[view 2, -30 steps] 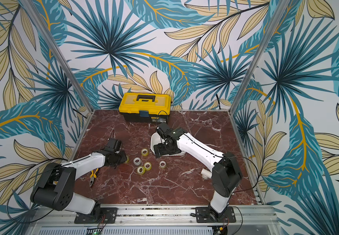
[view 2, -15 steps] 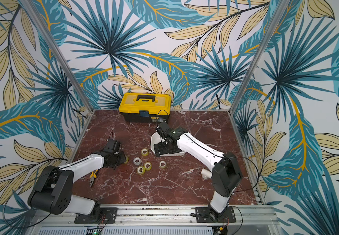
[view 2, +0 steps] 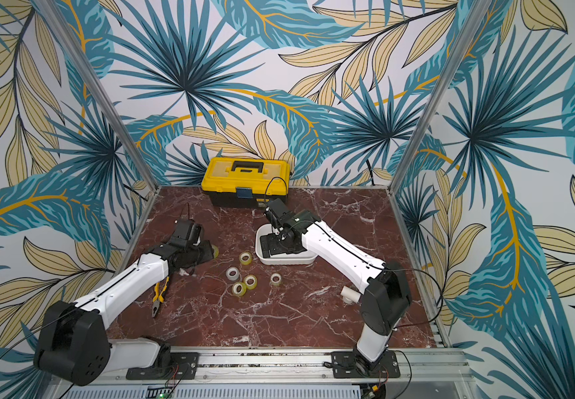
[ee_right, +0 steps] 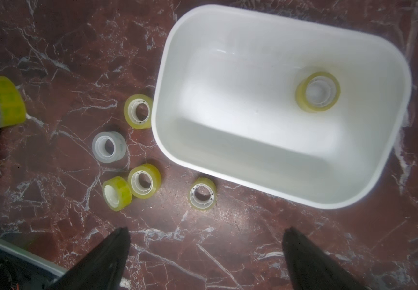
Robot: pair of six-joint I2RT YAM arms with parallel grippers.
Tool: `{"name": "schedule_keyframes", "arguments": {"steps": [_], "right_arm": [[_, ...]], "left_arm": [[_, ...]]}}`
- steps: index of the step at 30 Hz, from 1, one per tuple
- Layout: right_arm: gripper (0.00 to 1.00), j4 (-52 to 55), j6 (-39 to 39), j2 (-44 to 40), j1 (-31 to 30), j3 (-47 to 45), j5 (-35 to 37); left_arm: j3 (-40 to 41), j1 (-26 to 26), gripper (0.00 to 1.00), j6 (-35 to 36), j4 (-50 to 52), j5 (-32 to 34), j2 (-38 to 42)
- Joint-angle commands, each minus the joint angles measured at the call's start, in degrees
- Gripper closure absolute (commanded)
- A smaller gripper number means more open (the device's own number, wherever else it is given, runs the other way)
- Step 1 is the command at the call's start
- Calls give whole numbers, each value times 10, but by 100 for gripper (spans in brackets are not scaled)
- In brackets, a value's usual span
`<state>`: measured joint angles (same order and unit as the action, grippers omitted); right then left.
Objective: Put the transparent tape into the storage box
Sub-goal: Pick up the tape at the center of the board, then place the tape in the storage box.
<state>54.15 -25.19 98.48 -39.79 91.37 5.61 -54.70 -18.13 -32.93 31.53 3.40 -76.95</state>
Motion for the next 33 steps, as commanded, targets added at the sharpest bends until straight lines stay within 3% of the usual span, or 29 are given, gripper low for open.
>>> {"name": "schedule_keyframes", "arguments": {"steps": [1, 6, 12, 21, 33], "right_arm": [[0, 20, -23, -30, 4, 8, 68], [0, 21, -41, -51, 35, -6, 116], [0, 20, -47, -64, 77, -24, 119], [0, 2, -51, -84, 110, -65, 102], [0, -13, -50, -82, 114, -100, 81]], "left_arm": [[-101, -51, 100, 43, 43, 7, -27], [-214, -125, 100, 55, 48, -11, -127], [-300, -174, 100, 56, 35, -31, -245], [-396, -202, 100, 45, 16, -33, -385], [-520, -215, 100, 37, 45, -17, -504]]}}
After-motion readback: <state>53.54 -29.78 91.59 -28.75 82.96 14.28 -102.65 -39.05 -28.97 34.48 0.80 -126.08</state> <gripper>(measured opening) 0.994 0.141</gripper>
